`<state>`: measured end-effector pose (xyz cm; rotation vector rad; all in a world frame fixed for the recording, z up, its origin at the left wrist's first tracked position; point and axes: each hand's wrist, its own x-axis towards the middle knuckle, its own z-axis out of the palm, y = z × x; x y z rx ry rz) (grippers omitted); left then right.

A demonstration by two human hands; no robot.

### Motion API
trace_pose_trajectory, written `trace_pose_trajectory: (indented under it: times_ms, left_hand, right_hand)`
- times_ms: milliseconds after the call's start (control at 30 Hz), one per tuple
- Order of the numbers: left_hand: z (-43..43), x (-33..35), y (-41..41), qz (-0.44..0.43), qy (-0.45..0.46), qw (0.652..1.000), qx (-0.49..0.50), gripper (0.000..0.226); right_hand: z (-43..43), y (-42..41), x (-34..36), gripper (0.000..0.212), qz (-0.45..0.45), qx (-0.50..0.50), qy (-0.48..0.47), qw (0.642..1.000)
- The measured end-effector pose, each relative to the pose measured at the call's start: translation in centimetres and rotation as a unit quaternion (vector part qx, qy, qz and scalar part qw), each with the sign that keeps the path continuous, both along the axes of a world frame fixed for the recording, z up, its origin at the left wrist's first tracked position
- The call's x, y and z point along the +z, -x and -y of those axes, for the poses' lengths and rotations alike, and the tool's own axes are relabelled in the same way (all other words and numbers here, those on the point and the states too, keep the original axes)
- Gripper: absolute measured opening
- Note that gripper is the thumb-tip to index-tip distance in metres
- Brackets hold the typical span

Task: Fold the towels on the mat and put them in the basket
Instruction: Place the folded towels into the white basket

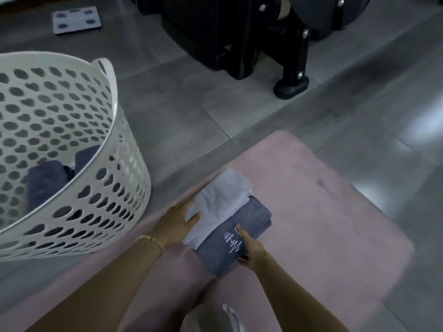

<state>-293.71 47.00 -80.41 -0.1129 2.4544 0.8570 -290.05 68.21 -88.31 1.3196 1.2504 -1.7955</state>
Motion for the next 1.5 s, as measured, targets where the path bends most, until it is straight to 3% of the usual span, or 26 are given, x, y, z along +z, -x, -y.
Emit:
trace_pose_trajectory:
  times_ms: [67, 100, 233, 500, 633, 700, 767, 833, 967, 1067, 1133, 1200, 1267, 1367, 1500]
  left_hand:
    - [-0.2, -1.0, 0.9, 0.012, 0.003, 1.000, -0.002, 0.062]
    - [-0.3, -1.5, 1.2, 0.019, 0.005, 1.000, -0.005, 0.062]
    - [-0.5, -3.4, 2.3, 0.023, 0.003, 1.000, -0.011, 0.062]
    - [-0.1, -4.6, 2.3, 0.030, -0.072, 0.995, 0.065, 0.082]
    - [-0.3, -4.0, 3.4, 0.108, -0.155, 0.966, 0.176, 0.061]
    - [-0.2, -4.3, 4.0, 0.143, -0.252, 0.926, 0.241, 0.072]
    - [-0.3, -3.7, 4.3, 0.166, -0.306, 0.897, 0.271, 0.062]
    - [-0.3, -3.3, 4.3, 0.172, -0.306, 0.901, 0.255, 0.057]
    - [-0.6, -3.2, 3.9, 0.177, -0.254, 0.941, 0.135, 0.066]
    - [-1.7, -3.0, 4.2, 0.235, -0.249, 0.935, 0.095, 0.071]
    - [-2.4, -2.2, 4.4, 0.247, -0.263, 0.930, 0.067, 0.071]
    - [-3.0, -1.4, 4.3, 0.260, -0.281, 0.921, 0.075, 0.083]
    - [-3.5, 0.6, 3.8, 0.259, -0.312, 0.911, 0.070, 0.080]
    - [-3.7, 4.2, 3.3, 0.225, -0.360, 0.902, 0.080, 0.064]
    - [-2.3, 10.3, 2.8, 0.132, -0.399, 0.904, 0.073, 0.079]
  right_hand:
    - [0.3, 0.7, -1.1, 0.105, -0.014, -0.024, -0.012, 1.000]
    - [0.4, 1.0, -1.6, 0.102, -0.016, -0.028, -0.009, 0.999]
    - [0.5, 1.4, -2.9, 0.068, -0.035, -0.041, 0.007, 0.999]
    - [-1.8, -2.3, 3.6, 0.043, -0.139, -0.119, 0.006, 0.983]
    - [-0.3, -1.0, 7.6, 0.030, -0.210, -0.081, 0.056, 0.973]
    - [1.9, 0.8, 8.2, 0.032, -0.225, -0.045, 0.070, 0.971]
    - [4.3, 2.3, 7.5, 0.040, -0.229, -0.034, 0.056, 0.971]
    - [6.2, 3.3, 6.3, 0.045, -0.226, -0.055, 0.012, 0.972]
    - [7.3, 3.4, 4.3, 0.037, -0.230, -0.095, -0.115, 0.962]
    - [6.7, 3.1, 5.0, 0.052, -0.228, -0.124, -0.013, 0.966]
    - [5.7, 2.9, 5.8, 0.049, -0.235, -0.103, 0.034, 0.966]
    - [4.6, 2.5, 7.1, 0.048, -0.240, -0.071, 0.040, 0.967]
    - [3.4, 2.1, 8.9, 0.054, -0.245, -0.055, 0.030, 0.967]
    - [2.0, 1.9, 12.5, 0.080, -0.240, -0.034, 0.071, 0.968]
    - [2.1, 3.1, 18.9, 0.091, -0.284, 0.048, 0.129, 0.949]
